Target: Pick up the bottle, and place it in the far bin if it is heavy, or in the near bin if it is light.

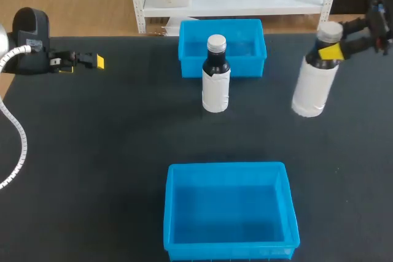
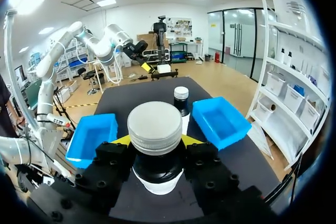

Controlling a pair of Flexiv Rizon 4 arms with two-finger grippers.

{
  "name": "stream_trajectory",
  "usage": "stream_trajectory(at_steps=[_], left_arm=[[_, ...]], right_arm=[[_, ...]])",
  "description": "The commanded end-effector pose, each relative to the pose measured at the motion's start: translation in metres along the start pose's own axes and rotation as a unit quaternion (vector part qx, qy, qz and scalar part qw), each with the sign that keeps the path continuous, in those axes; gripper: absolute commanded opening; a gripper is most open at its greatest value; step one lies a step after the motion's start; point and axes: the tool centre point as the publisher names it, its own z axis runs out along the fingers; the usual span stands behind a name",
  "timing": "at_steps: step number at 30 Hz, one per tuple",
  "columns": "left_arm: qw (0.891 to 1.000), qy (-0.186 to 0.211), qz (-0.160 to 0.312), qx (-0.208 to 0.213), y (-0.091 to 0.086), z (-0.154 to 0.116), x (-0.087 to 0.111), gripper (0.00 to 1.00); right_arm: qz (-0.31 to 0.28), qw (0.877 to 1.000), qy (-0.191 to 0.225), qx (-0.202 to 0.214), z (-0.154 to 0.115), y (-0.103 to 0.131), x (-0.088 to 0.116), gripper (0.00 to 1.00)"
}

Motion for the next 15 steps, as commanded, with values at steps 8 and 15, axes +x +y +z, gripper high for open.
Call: stream_trajectory(at_steps=[8, 15], left_arm=[[1.0, 0.0, 0.0, 0.0, 0.0, 0.0, 0.0, 1.0], [1.0, 0.0, 0.0, 0.0, 0.0, 0.0, 0.0, 1.0]], right_arm=[[-0.006, 0.999, -0.005, -0.042, -0.033, -0.046, 0.006, 0.0], [-0.021, 0.998, 0.001, -0.052, -0.039, -0.085, 0.004, 0.0]])
